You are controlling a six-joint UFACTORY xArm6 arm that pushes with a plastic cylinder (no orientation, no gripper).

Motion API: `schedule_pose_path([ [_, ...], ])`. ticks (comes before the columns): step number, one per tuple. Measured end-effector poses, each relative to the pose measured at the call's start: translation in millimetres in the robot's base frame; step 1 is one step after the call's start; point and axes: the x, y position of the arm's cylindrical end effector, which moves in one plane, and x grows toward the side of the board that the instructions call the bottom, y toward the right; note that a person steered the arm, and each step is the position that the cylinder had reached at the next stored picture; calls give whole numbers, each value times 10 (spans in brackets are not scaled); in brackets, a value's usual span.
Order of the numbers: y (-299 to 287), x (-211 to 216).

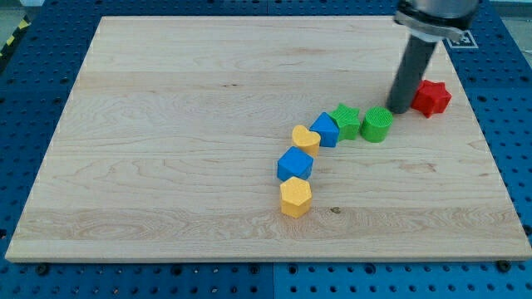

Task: Move your arm towards blue cube

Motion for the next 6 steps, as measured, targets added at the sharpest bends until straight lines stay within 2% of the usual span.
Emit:
schedule_pose_path([
  [1, 238, 243],
  [3, 54, 843],
  [5, -1305, 1270],
  [6, -1438, 1278],
])
